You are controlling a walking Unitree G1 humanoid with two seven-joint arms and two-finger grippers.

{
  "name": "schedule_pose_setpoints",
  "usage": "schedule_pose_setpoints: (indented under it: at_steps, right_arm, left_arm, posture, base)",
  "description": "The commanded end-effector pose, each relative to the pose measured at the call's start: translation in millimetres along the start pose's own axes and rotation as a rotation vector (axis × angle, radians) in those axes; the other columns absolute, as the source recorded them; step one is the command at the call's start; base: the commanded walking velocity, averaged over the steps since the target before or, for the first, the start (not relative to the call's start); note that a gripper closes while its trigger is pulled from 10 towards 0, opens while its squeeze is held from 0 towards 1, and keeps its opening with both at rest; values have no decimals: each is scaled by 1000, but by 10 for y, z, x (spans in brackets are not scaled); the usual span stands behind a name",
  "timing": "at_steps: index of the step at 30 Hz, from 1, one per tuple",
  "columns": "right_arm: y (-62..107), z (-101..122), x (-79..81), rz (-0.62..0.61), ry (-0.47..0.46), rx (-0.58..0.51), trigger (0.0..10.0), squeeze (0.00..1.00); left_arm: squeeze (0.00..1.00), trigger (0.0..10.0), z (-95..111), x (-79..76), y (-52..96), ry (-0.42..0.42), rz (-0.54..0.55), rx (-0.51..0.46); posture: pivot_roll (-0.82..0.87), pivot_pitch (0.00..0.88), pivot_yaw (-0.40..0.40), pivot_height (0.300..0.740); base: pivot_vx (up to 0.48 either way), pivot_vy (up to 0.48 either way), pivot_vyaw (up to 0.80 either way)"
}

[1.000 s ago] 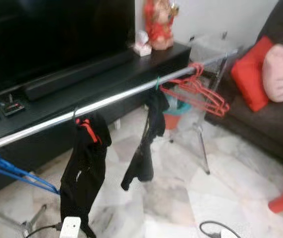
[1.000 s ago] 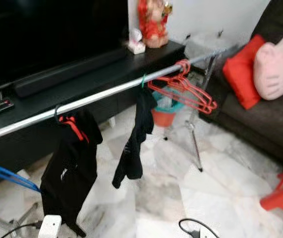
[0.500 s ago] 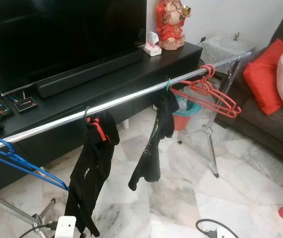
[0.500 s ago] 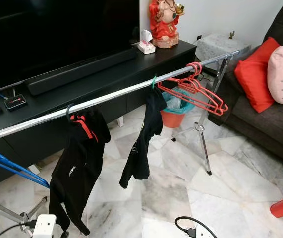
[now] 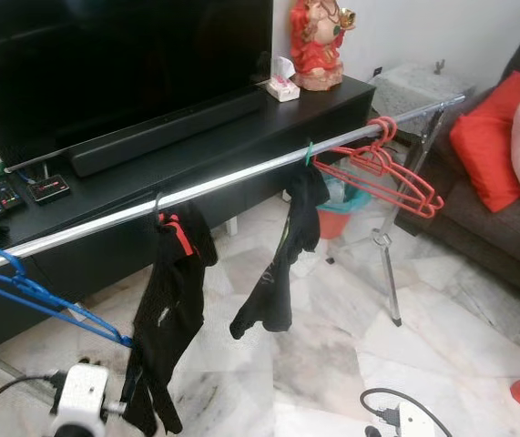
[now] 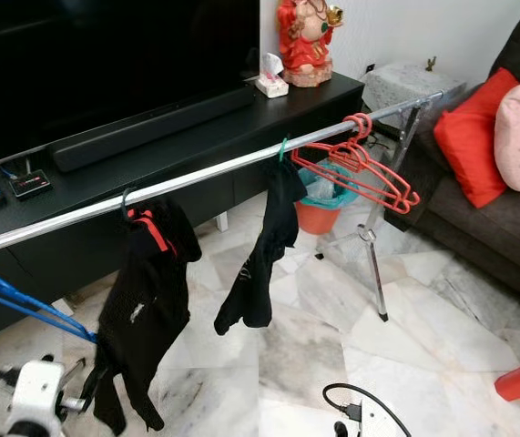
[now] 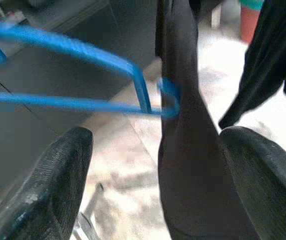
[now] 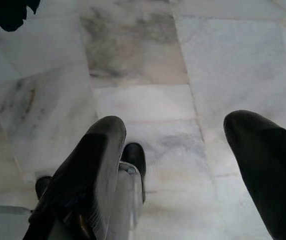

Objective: Hang hanger

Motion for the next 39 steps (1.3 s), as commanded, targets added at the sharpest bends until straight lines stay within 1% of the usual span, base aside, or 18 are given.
schedule_pose_setpoints:
  at_steps: [1, 2, 3, 4, 6, 7, 8, 9, 10, 11, 12, 14, 16, 20, 22, 31, 34, 39]
  right_arm:
    - [-6, 8, -10, 0, 4, 6, 10000, 0]
    - [-8, 15, -16, 2, 11, 6, 10000, 0]
    - [-8, 15, -16, 2, 13, 7, 10000, 0]
    - [-8, 12, -16, 2, 15, 8, 10000, 0]
    - [-1, -8, -15, 3, 16, 10, 10000, 0]
    - [0, -12, -15, 4, 15, 10, 10000, 0]
    - [4, -23, -17, 4, 15, 11, 10000, 0]
    - [11, -45, -17, 3, 15, 14, 10000, 0]
    - [11, -45, -17, 3, 15, 14, 10000, 0]
    - [20, -75, -15, 3, 13, 19, 10000, 0]
    - [23, -86, -14, 2, 13, 21, 10000, 0]
    - [35, -121, 0, 3, 12, 25, 10000, 0]
    - [44, -147, 5, -2, 6, 27, 10000, 0]
    - [56, -182, 4, -14, -11, 33, 10000, 0]
    - [66, -216, 1, -18, -11, 42, 10000, 0]
    - [80, -232, -17, -5, 10, 31, 10000, 0]
    - [82, -234, -21, 5, 29, 29, 10000, 0]
    - [91, -265, -12, 7, 33, 37, 10000, 0]
  left_arm:
    - [0, 10000, 262, 17, -33, 17, 12, -74]
    - [0, 10000, 520, 35, -84, 38, 35, -130]
    - [0, 10000, 589, 34, -104, 41, 38, -147]
    - [0, 10000, 698, 10, -176, 49, 36, -185]
    - [0, 10000, 920, -95, -310, 76, 12, -257]
    - [0, 10000, 979, -141, -339, 84, -2, -274]
    - [0, 10000, 1071, -258, -398, 101, -38, -299]
    - [0, 10000, 1185, -449, -469, 114, -104, -324]
    - [0, 10000, 1185, -449, -469, 114, -104, -324]
    - [0, 10000, 1245, -683, -540, 95, -198, -315]
    - [0, 10000, 1255, -755, -557, 84, -227, -307]
    - [0, 10000, 1295, -968, -618, 77, -301, -278]
    - [0, 10000, 1292, -1011, -697, 83, -292, -264]
    - [0, 10000, 1268, -1004, -746, 87, -280, -244]
    - [0, 10000, 1238, -1029, -751, 66, -296, -230]
    - [0, 10000, 1241, -1119, -748, 76, -305, -218]
    - [0, 10000, 1238, -1160, -723, 78, -312, -218]
    - [0, 10000, 1203, -1151, -687, 79, -314, -208]
  posture:
    - [141, 0, -24, 740]
    - [146, 0, -29, 740]
    - [146, 0, -29, 740]
    - [142, 0, -27, 740]
    - [130, 0, -20, 740]
    - [130, 0, -20, 740]
    - [128, 0, -18, 740]
    - [126, 0, -16, 740]
    - [126, 0, -16, 740]
    - [122, 0, -13, 740]
    - [122, 0, -13, 740]
    - [93, 0, 6, 740]
    - [76, 0, 16, 740]
    - [51, 0, 28, 740]
    - [51, 0, 25, 740]
    - [82, 0, 8, 740]
    - [95, 0, 8, 740]
    - [78, 0, 13, 740]
  base:
    - [0, 0, 0]
    - [0, 0, 0]
    - [0, 0, 0]
    - [0, 0, 0]
    - [0, 0, 0]
    - [0, 0, 0]
    - [0, 0, 0]
    - [0, 0, 0]
    - [0, 0, 0]
    - [0, 0, 0]
    - [0, 0, 0]
    - [0, 0, 0]
    - [0, 0, 0]
    - [0, 0, 0]
    - [0, 0, 0]
    - [0, 0, 0]
    - [0, 375, 0]
    - [0, 379, 0]
Point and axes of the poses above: a point about 5 cm out from each wrist's last joint towards the gripper, its own y axis pointing back from the gripper into the wrist, its own z axis along the axis of the wrist's last joint, x = y × z, the point moved 4 cm from there along -y, pointing out of the wrist towards the gripper, and after that the axes turned 12 degrees about y, right-handed, at the moved point
